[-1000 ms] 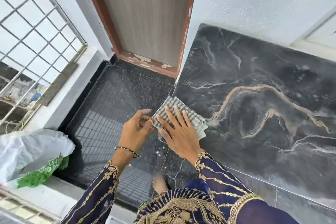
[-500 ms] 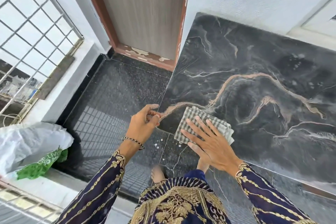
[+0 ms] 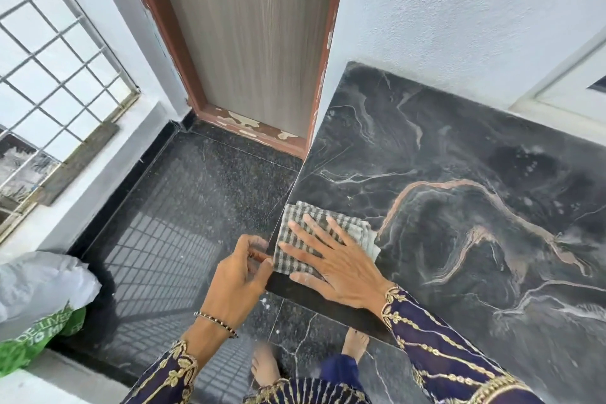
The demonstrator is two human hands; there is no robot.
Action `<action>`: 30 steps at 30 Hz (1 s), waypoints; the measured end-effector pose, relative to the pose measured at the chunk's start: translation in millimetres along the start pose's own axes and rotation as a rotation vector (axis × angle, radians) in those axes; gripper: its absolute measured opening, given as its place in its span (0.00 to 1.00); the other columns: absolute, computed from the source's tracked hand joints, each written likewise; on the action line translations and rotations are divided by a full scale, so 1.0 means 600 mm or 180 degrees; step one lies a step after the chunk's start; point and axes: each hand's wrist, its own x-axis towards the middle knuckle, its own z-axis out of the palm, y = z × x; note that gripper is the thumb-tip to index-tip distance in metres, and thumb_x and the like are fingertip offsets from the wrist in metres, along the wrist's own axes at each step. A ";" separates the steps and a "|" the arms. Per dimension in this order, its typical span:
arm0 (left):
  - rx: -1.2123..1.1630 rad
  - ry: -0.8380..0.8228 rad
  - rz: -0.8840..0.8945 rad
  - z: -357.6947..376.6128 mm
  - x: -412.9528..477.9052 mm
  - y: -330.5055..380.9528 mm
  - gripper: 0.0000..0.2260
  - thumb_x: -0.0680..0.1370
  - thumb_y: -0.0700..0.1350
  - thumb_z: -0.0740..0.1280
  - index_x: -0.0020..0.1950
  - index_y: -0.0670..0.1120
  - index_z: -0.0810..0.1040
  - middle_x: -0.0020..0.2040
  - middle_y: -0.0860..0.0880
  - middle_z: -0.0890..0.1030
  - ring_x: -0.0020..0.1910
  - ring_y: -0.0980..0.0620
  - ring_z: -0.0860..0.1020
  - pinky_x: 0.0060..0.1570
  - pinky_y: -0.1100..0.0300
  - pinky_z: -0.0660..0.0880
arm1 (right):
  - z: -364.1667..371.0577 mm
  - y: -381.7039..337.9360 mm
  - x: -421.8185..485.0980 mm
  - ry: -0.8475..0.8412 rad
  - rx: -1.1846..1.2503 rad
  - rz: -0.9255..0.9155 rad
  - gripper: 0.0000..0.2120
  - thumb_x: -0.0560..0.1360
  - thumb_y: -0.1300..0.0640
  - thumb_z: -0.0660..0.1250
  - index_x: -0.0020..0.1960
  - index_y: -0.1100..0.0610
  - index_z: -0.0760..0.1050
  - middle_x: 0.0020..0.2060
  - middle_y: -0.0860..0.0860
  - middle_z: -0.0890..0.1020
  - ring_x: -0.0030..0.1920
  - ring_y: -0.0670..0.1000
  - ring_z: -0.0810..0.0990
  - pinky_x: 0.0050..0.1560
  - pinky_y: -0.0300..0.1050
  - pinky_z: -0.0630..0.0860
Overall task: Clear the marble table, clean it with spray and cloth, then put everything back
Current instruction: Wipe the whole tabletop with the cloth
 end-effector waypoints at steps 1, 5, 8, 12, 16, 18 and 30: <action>0.0111 -0.0007 0.0090 0.004 0.002 0.002 0.07 0.77 0.46 0.67 0.52 0.55 0.71 0.40 0.57 0.81 0.36 0.59 0.79 0.35 0.65 0.76 | -0.003 0.013 0.012 0.0020 -0.0026 -0.0026 0.29 0.85 0.35 0.47 0.83 0.40 0.45 0.83 0.47 0.44 0.83 0.51 0.42 0.81 0.60 0.44; 0.0716 -0.0235 0.0608 0.029 0.041 0.020 0.04 0.76 0.51 0.64 0.50 0.57 0.74 0.45 0.61 0.78 0.46 0.62 0.76 0.45 0.63 0.76 | -0.018 0.093 0.072 0.0026 -0.0065 -0.0118 0.29 0.85 0.36 0.47 0.83 0.40 0.44 0.83 0.46 0.44 0.83 0.49 0.40 0.81 0.58 0.41; 0.1222 -0.0176 0.1024 0.054 0.088 0.043 0.08 0.74 0.51 0.61 0.51 0.54 0.77 0.48 0.60 0.77 0.49 0.59 0.75 0.49 0.61 0.75 | -0.031 0.156 0.110 -0.0005 -0.0099 -0.0071 0.28 0.85 0.36 0.45 0.83 0.40 0.44 0.83 0.45 0.44 0.82 0.48 0.39 0.81 0.56 0.38; 0.1686 -0.0344 0.1194 0.083 0.165 0.093 0.13 0.76 0.51 0.64 0.60 0.52 0.75 0.59 0.56 0.76 0.62 0.55 0.73 0.60 0.60 0.70 | -0.058 0.234 0.153 -0.0115 0.0006 0.0089 0.28 0.84 0.36 0.43 0.82 0.38 0.41 0.82 0.42 0.39 0.81 0.46 0.35 0.79 0.51 0.30; 0.2090 -0.0430 0.1119 0.101 0.238 0.145 0.23 0.76 0.57 0.65 0.68 0.49 0.68 0.69 0.52 0.68 0.69 0.51 0.67 0.66 0.56 0.65 | -0.085 0.296 0.194 -0.0445 0.0296 0.0207 0.28 0.84 0.36 0.43 0.81 0.36 0.38 0.80 0.39 0.34 0.79 0.44 0.30 0.78 0.49 0.27; 0.2390 -0.0406 0.1091 0.108 0.273 0.169 0.28 0.75 0.59 0.66 0.70 0.47 0.66 0.71 0.50 0.66 0.71 0.50 0.65 0.68 0.55 0.64 | -0.094 0.328 0.213 -0.0556 0.0381 0.0223 0.28 0.84 0.35 0.43 0.80 0.35 0.37 0.80 0.39 0.34 0.79 0.43 0.29 0.78 0.51 0.27; 0.3339 -0.1172 0.0202 0.163 0.392 0.235 0.60 0.61 0.60 0.78 0.76 0.33 0.45 0.77 0.33 0.49 0.77 0.38 0.49 0.68 0.45 0.68 | -0.125 0.488 0.316 -0.0357 0.0452 0.0476 0.29 0.82 0.34 0.41 0.80 0.35 0.36 0.80 0.39 0.33 0.79 0.44 0.29 0.78 0.54 0.28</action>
